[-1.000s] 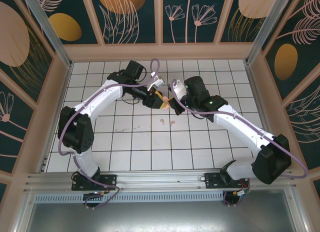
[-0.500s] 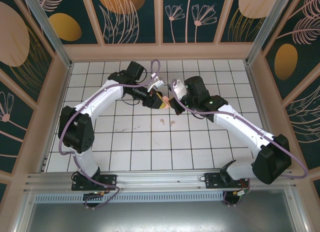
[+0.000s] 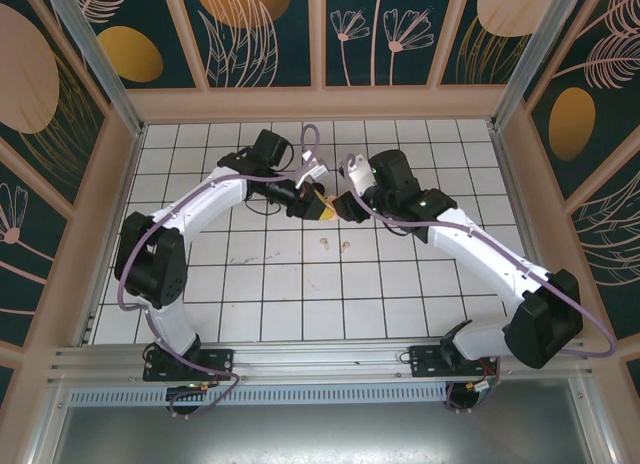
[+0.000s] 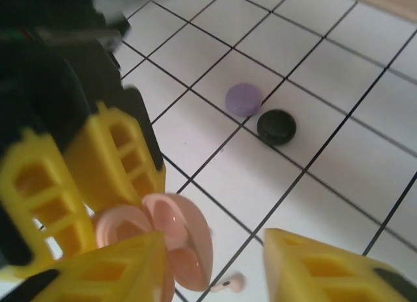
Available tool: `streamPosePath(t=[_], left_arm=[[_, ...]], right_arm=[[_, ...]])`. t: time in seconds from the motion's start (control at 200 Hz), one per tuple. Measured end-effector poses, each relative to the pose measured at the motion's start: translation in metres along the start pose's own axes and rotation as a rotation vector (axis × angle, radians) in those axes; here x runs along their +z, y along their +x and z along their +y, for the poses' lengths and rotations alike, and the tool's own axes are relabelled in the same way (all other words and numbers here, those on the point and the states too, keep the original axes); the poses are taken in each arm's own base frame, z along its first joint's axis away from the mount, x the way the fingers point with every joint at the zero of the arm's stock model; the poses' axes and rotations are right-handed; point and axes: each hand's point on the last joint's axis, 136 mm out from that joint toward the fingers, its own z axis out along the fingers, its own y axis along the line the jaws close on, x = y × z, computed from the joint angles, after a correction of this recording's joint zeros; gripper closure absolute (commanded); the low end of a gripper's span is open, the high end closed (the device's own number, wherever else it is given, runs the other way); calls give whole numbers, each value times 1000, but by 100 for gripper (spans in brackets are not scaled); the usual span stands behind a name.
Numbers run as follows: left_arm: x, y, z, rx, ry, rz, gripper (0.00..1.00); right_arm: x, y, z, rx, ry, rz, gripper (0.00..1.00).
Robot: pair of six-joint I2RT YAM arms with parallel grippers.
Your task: Insert the wireless bluetooth earbuds into the charging case
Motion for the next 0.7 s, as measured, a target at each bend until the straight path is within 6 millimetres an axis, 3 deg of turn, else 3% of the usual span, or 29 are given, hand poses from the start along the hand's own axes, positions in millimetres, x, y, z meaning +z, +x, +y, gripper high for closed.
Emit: streamPosePath(t=[0.145,0.31,0.405,0.51,0.701], left_arm=[[-4,1,0,9,-38,-76,100],[-23,-17,1,54,-102,-212,100],[-33,-24,5,70,-144,-279,100],[-40,-26,10,77,-191,-339,100],[-53,-26,12,97,-279,-438,100]], right_arm=[[-17,-11,-7,26,27,-44,42],[-61,-29,-4,59,42,-146,38],[-78,-29,-1,90,43,-186,38],[-76,-13,-4,147,58,-165,38],[-49,32,-17,288,118,-53,37]])
